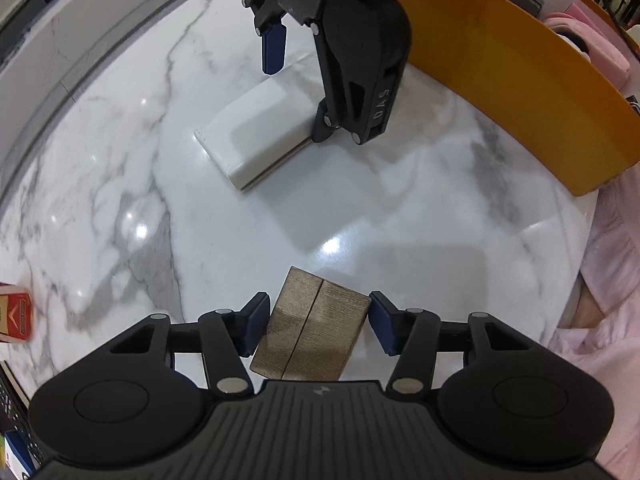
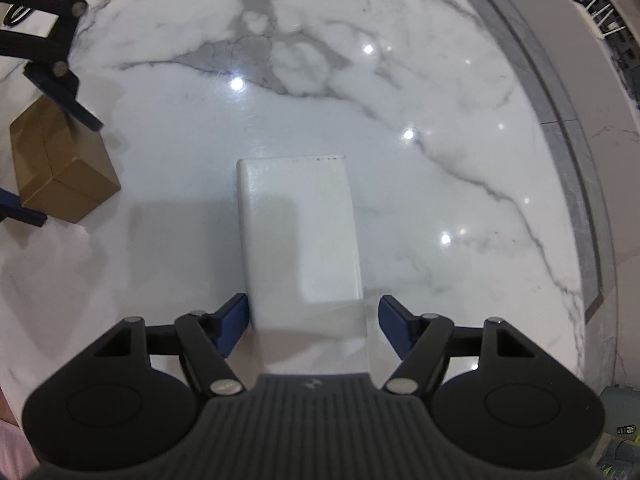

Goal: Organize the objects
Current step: 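Grasp the small cardboard box with the left tool while the right tool grasps the white box, then carry the cardboard box and white box over the orange box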

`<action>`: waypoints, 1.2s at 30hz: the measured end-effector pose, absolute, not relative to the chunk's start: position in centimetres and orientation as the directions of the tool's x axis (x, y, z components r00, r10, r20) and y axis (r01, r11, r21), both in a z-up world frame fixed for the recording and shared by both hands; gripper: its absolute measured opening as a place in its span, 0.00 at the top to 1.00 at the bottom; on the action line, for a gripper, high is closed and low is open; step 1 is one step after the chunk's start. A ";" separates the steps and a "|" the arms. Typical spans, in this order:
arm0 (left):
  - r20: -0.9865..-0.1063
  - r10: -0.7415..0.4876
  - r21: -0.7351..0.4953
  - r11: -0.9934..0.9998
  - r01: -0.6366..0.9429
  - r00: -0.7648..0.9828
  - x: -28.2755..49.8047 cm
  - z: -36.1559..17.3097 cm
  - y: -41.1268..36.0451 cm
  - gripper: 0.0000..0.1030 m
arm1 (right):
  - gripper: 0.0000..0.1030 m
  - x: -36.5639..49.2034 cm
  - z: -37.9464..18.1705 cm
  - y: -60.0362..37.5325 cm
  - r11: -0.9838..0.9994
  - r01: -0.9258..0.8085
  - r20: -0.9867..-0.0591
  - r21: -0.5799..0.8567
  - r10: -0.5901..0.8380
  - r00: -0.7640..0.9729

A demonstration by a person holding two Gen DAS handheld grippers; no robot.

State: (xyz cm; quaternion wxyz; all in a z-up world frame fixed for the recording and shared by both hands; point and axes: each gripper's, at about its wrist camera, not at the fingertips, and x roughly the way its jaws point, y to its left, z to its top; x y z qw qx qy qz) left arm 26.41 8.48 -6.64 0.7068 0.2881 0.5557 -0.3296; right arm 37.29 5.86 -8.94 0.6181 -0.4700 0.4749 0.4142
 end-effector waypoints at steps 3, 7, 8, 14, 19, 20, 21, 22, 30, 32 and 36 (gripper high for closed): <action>-0.982 -0.122 0.049 0.570 0.820 0.144 26.4 -6.8 8.2 0.37 | 0.30 38.0 -9.4 6.3 0.225 -0.963 -0.986 -0.147 0.049 0.162; -0.985 -0.081 0.086 0.549 0.831 0.155 25.9 -7.5 8.1 0.37 | 0.34 38.3 -9.2 6.6 0.238 -0.962 -0.987 -0.132 0.055 0.149; -0.984 -0.073 0.096 0.546 0.832 0.161 25.8 -7.6 8.2 0.37 | 0.35 38.3 -9.2 6.6 0.245 -0.960 -0.987 -0.135 0.055 0.153; -0.979 -0.065 0.117 0.599 0.792 0.194 25.6 -7.6 8.6 0.41 | 0.37 37.3 -9.2 6.8 0.280 -0.948 -0.984 -0.149 0.055 0.170; -0.971 -0.070 0.128 0.655 0.745 0.229 25.0 -7.4 9.0 0.42 | 0.38 35.2 -8.7 6.7 0.289 -0.940 -0.972 -0.183 0.089 0.217; -0.969 -0.070 0.131 0.666 0.734 0.237 24.8 -7.3 9.1 0.42 | 0.38 34.9 -8.3 6.7 0.294 -0.939 -0.970 -0.180 0.106 0.219; -0.968 -0.069 0.134 0.675 0.726 0.243 24.7 -7.2 9.2 0.42 | 0.38 34.6 -7.9 6.7 0.299 -0.937 -0.967 -0.179 0.123 0.224; -0.966 -0.067 0.137 0.680 0.720 0.248 24.6 -7.1 9.2 0.42 | 0.38 34.3 -7.5 6.6 0.302 -0.936 -0.963 -0.183 0.137 0.232; -0.950 -0.041 0.196 0.698 0.689 0.311 23.0 -4.2 8.5 0.43 | 0.38 31.6 -4.0 6.2 0.303 -0.924 -0.928 -0.232 0.216 0.304; -0.942 -0.039 0.215 0.696 0.686 0.334 22.4 -3.0 7.9 0.43 | 0.38 31.0 -2.8 5.9 0.305 -0.919 -0.916 -0.250 0.234 0.326; -0.923 -0.034 0.259 0.683 0.683 0.383 21.2 -0.6 6.6 0.43 | 0.38 29.5 -0.1 4.8 0.316 -0.907 -0.889 -0.280 0.270 0.369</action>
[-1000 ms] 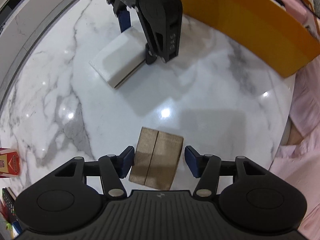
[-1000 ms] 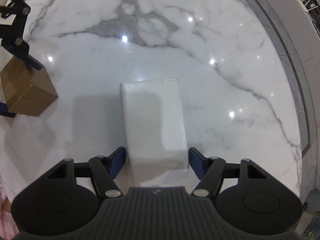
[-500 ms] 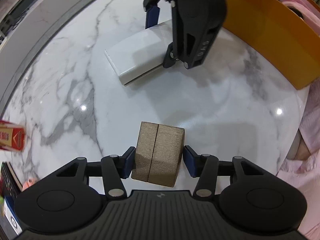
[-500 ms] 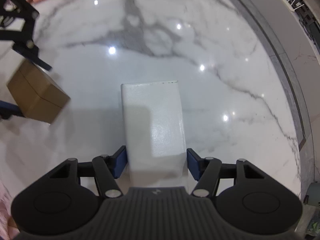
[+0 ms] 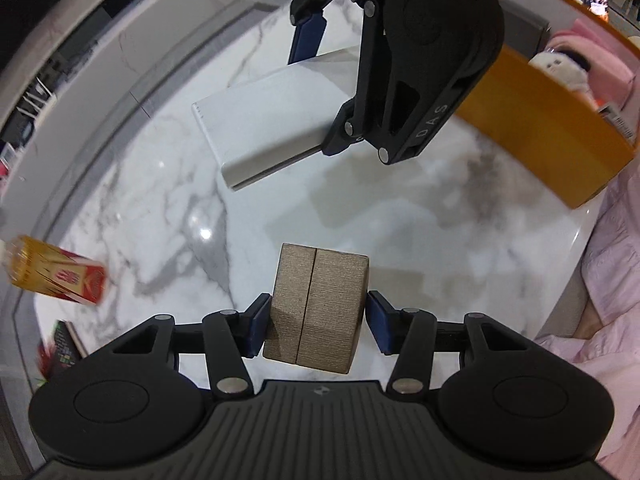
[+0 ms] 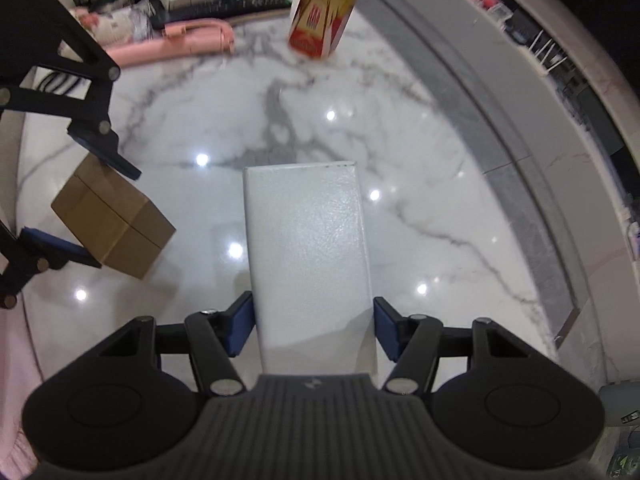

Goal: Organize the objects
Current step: 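Carry the cardboard box and white box over the orange box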

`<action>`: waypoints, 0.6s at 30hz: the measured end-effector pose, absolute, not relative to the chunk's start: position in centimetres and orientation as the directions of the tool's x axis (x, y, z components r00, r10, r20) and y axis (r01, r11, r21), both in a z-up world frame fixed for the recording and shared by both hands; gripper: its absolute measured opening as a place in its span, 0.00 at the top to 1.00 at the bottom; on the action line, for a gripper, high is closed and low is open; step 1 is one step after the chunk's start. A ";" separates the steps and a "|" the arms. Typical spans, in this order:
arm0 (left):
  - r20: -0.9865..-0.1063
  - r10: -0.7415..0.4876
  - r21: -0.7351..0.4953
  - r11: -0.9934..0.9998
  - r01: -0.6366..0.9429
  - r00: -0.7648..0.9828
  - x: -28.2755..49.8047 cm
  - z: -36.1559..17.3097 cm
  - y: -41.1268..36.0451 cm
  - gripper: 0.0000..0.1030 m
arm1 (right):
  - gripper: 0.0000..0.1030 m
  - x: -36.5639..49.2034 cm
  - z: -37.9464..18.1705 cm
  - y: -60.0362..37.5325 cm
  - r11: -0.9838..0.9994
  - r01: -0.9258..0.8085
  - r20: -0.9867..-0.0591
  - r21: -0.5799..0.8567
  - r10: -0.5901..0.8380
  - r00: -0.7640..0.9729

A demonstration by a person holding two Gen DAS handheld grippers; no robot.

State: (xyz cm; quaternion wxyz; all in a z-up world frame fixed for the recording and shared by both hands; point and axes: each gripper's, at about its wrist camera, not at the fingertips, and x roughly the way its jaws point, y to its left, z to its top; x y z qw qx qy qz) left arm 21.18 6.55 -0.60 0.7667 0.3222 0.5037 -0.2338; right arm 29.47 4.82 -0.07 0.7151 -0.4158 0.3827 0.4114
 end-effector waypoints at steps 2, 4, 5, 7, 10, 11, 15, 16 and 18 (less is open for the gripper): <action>-0.913 -0.030 0.281 0.676 0.681 0.407 20.5 0.6 5.7 0.43 | 0.38 28.5 1.7 4.0 0.310 -0.900 -0.872 -0.306 0.289 0.396; -0.903 -0.031 0.300 0.669 0.680 0.429 20.0 1.7 4.9 0.43 | 0.38 27.8 3.4 3.3 0.310 -0.893 -0.854 -0.327 0.306 0.420; -0.897 -0.033 0.310 0.665 0.680 0.442 19.7 2.4 4.4 0.43 | 0.38 27.4 4.3 2.8 0.310 -0.888 -0.844 -0.340 0.315 0.433; -0.885 -0.047 0.320 0.661 0.678 0.464 19.4 3.8 3.4 0.43 | 0.38 26.6 6.2 1.7 0.311 -0.876 -0.826 -0.367 0.324 0.461; -0.861 -0.093 0.325 0.657 0.681 0.501 19.2 6.2 1.5 0.43 | 0.38 25.4 9.0 -0.3 0.309 -0.858 -0.798 -0.410 0.333 0.502; -0.851 -0.113 0.325 0.653 0.684 0.512 19.0 6.9 0.7 0.43 | 0.38 25.3 9.7 -1.0 0.313 -0.850 -0.790 -0.423 0.333 0.515; -0.820 -0.198 0.316 0.627 0.712 0.538 18.9 9.2 -2.9 0.43 | 0.38 24.9 12.2 -4.9 0.334 -0.815 -0.763 -0.474 0.307 0.569; -0.815 -0.218 0.309 0.619 0.722 0.536 18.9 9.4 -3.8 0.43 | 0.38 25.0 12.6 -6.0 0.339 -0.807 -0.760 -0.484 0.293 0.580; -0.807 -0.253 0.305 0.595 0.743 0.533 18.9 9.3 -6.0 0.43 | 0.38 25.3 12.7 -8.1 0.342 -0.792 -0.759 -0.506 0.260 0.597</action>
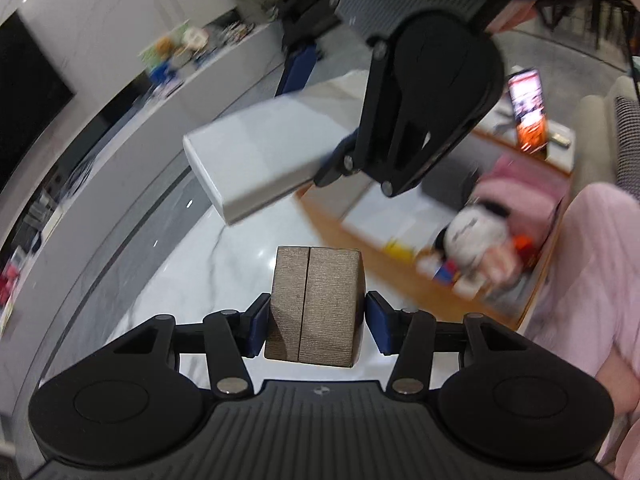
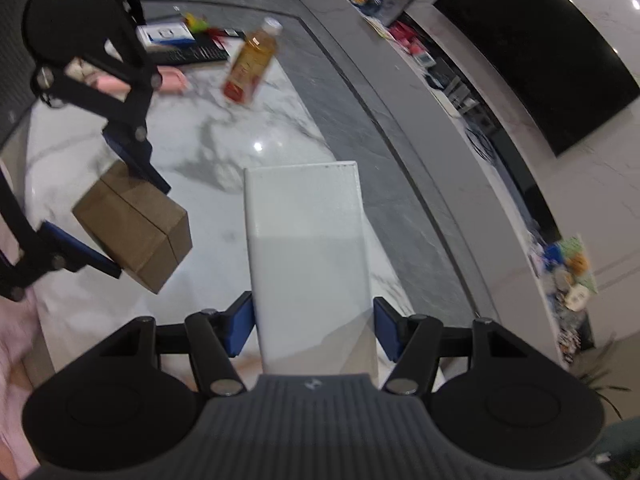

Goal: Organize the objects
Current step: 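Carry the cardboard box and white box over the orange box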

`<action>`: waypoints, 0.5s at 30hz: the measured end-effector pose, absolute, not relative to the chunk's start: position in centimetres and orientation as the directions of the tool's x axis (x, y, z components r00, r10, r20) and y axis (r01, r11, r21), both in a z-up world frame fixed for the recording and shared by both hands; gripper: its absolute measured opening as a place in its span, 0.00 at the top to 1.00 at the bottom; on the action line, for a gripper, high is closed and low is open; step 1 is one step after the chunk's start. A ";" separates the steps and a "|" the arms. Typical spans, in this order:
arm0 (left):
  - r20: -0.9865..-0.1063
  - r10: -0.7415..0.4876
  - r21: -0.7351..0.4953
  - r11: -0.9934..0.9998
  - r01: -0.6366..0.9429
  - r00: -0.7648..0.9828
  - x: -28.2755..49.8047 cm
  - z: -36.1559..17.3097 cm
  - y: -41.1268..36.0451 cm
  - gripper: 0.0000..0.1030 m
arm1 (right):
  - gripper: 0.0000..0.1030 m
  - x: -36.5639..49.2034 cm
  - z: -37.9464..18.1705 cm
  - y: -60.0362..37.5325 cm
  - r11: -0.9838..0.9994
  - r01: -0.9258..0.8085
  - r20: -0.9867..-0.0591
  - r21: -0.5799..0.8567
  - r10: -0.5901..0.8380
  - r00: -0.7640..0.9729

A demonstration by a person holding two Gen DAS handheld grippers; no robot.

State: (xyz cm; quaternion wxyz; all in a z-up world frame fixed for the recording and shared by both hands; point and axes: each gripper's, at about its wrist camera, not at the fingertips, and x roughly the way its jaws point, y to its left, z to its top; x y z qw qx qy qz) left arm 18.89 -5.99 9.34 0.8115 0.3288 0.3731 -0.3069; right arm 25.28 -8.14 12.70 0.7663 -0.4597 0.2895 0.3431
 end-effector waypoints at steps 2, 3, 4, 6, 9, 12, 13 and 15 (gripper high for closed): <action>-0.806 -0.285 0.290 0.573 0.766 0.519 19.1 8.9 -7.9 0.43 | 0.38 25.6 12.0 -10.1 0.330 -0.786 -0.764 -0.523 0.227 0.604; -0.808 -0.299 0.281 0.562 0.778 0.507 19.3 8.6 -8.8 0.43 | 0.38 25.9 11.5 -10.9 0.324 -0.786 -0.769 -0.527 0.210 0.603; -0.810 -0.308 0.275 0.551 0.788 0.498 19.4 8.2 -9.6 0.43 | 0.38 26.2 10.8 -11.8 0.316 -0.787 -0.777 -0.530 0.192 0.600; -0.815 -0.322 0.269 0.527 0.806 0.482 19.8 7.5 -11.1 0.43 | 0.38 26.9 9.2 -13.5 0.287 -0.795 -0.791 -0.535 0.161 0.590; -0.827 -0.334 0.251 0.499 0.830 0.451 20.6 6.5 -12.7 0.43 | 0.38 28.2 6.2 -15.0 0.248 -0.812 -0.815 -0.528 0.121 0.567; -0.842 -0.332 0.242 0.472 0.848 0.425 21.6 5.4 -14.0 0.43 | 0.38 30.0 3.4 -16.4 0.222 -0.826 -0.833 -0.518 0.089 0.546; -0.846 -0.329 0.240 0.466 0.852 0.419 21.6 5.2 -14.2 0.43 | 0.38 30.6 2.7 -16.6 0.219 -0.832 -0.839 -0.511 0.085 0.538; -0.856 -0.324 0.231 0.456 0.859 0.402 22.4 4.4 -14.9 0.43 | 0.38 31.8 1.4 -16.8 0.210 -0.843 -0.850 -0.495 0.083 0.520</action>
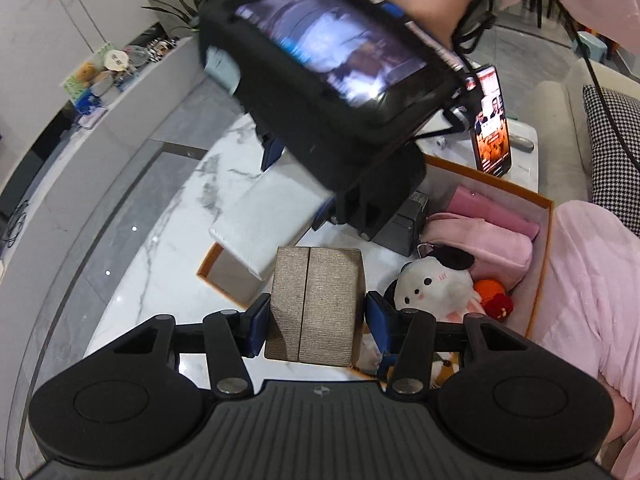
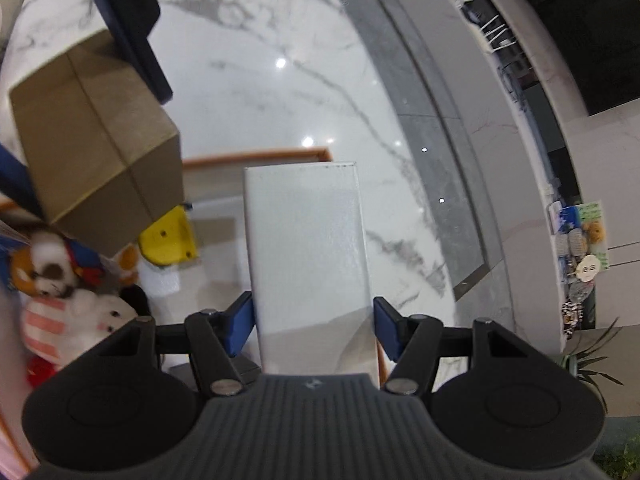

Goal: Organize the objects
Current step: 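Carry the cardboard box and white box over the orange box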

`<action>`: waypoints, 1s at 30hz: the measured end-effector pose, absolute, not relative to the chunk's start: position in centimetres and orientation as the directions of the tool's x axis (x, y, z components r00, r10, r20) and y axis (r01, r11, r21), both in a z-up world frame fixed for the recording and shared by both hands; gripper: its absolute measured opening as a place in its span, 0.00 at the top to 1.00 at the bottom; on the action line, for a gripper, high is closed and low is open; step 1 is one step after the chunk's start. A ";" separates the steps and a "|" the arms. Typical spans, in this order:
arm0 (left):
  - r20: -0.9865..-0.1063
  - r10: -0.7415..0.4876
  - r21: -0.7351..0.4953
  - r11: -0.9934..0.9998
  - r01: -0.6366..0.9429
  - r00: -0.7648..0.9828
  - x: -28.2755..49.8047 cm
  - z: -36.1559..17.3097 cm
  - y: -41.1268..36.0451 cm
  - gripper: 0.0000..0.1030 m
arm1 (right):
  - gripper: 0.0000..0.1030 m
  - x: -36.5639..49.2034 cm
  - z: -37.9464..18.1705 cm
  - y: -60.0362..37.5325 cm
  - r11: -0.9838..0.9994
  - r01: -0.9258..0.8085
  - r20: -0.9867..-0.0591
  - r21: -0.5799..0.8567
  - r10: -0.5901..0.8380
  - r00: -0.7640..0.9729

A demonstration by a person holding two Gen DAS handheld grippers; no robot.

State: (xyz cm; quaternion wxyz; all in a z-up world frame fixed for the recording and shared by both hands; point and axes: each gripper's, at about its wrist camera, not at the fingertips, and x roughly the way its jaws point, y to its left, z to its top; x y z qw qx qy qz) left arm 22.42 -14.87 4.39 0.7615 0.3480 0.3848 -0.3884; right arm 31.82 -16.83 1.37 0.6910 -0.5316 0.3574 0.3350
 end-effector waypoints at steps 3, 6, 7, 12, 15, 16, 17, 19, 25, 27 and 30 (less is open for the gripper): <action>-0.870 -0.317 0.214 0.446 0.869 0.377 23.5 3.2 -15.6 0.43 | 0.38 33.4 -0.4 -17.0 0.186 -0.859 -0.863 -0.477 0.088 0.498; -0.886 -0.301 0.207 0.427 0.880 0.354 24.1 2.1 -16.2 0.43 | 0.38 34.4 -2.1 -16.6 0.170 -0.870 -0.871 -0.463 0.097 0.482; -0.890 -0.295 0.206 0.420 0.884 0.347 24.3 1.8 -16.4 0.43 | 0.38 34.7 -2.7 -16.5 0.163 -0.874 -0.874 -0.458 0.098 0.476; -0.908 -0.282 0.185 0.395 0.900 0.311 25.3 0.1 -17.0 0.43 | 0.38 35.7 -4.7 -16.7 0.162 -0.897 -0.894 -0.412 0.120 0.432; -0.915 -0.271 0.183 0.383 0.905 0.300 25.8 -0.7 -17.4 0.43 | 0.38 36.2 -5.6 -16.8 0.152 -0.907 -0.903 -0.392 0.124 0.411; -0.917 -0.268 0.181 0.382 0.906 0.296 26.0 -0.9 -17.5 0.43 | 0.38 36.1 -5.9 -16.8 0.141 -0.910 -0.905 -0.390 0.123 0.407; -0.919 -0.266 0.177 0.384 0.907 0.291 26.2 -1.1 -17.5 0.43 | 0.38 36.0 -6.2 -16.7 0.127 -0.911 -0.905 -0.393 0.122 0.407; -0.923 -0.262 0.165 0.389 0.906 0.280 26.7 -1.6 -17.6 0.43 | 0.37 35.8 -6.8 -16.5 0.102 -0.912 -0.905 -0.397 0.122 0.407; -0.932 -0.248 0.152 0.397 0.905 0.265 27.3 -2.6 -17.6 0.43 | 0.37 35.5 -8.0 -16.3 0.043 -0.909 -0.904 -0.414 0.101 0.416; -0.934 -0.246 0.148 0.399 0.905 0.261 27.3 -2.7 -17.6 0.43 | 0.37 35.2 -8.3 -16.3 0.027 -0.906 -0.901 -0.423 0.088 0.424; -0.935 -0.242 0.149 0.400 0.905 0.261 27.2 -2.8 -17.5 0.43 | 0.36 35.2 -8.2 -16.4 0.040 -0.904 -0.901 -0.425 0.071 0.427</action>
